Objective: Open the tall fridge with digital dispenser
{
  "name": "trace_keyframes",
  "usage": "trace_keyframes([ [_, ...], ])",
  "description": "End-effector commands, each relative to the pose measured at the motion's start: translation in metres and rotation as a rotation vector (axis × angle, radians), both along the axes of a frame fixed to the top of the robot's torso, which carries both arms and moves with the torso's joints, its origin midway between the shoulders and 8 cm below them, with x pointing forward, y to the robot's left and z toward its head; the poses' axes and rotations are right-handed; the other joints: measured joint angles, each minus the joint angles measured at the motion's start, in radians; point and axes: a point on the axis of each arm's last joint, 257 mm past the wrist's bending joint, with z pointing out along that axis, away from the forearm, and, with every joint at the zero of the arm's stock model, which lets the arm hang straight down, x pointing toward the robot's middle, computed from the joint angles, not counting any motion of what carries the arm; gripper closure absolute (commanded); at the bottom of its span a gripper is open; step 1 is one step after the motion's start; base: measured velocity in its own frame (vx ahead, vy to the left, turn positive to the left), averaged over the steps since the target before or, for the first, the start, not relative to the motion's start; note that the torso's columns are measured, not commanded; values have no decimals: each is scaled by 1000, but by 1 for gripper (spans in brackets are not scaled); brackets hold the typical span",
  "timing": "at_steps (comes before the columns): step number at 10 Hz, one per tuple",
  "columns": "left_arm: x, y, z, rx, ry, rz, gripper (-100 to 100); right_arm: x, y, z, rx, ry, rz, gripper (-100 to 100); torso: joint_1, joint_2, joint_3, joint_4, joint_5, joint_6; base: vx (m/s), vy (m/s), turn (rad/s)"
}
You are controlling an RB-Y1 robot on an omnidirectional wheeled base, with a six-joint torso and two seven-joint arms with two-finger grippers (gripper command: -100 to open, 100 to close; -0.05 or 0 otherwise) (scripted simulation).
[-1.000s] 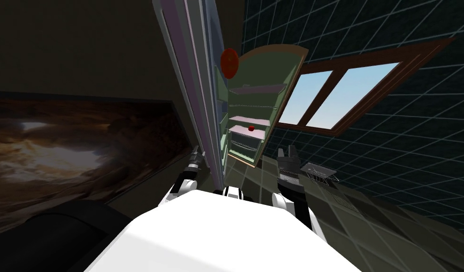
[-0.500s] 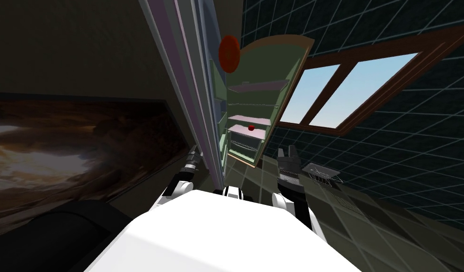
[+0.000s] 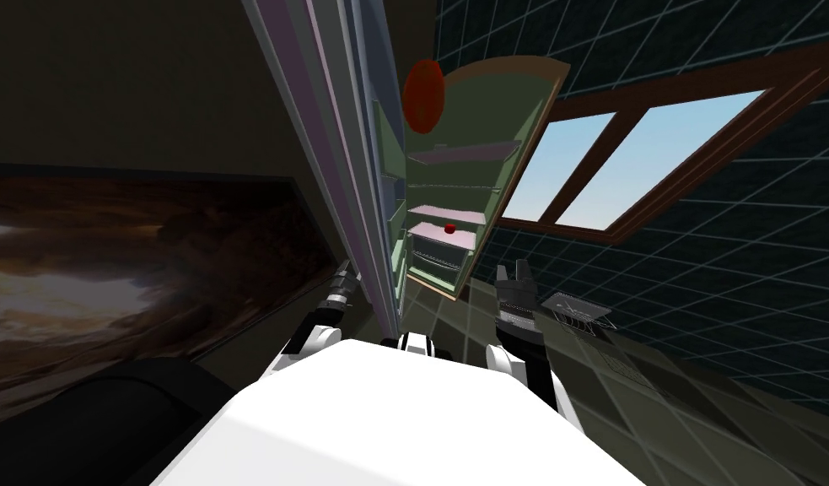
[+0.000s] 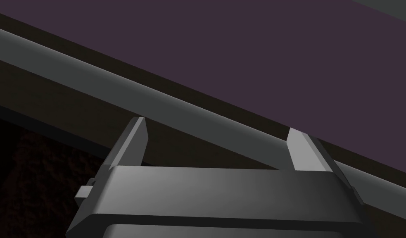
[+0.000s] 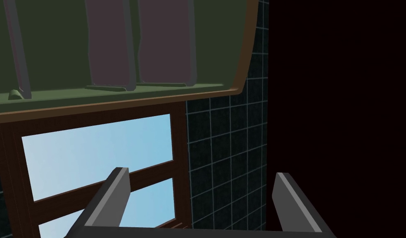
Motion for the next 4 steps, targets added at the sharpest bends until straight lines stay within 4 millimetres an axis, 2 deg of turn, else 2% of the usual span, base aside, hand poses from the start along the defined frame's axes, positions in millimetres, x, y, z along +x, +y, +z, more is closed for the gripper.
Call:
trace_keyframes([
  [1,0,0,0,0,0,0,0,0,0,0,0,0,0,0,3,-2,-1,-2,2,0,0,0,0],
  [4,0,0,0,0,0,0,0,0,0,0,0,0,0,0,4,-5,-3,-4,3,-1,0,0,0],
])
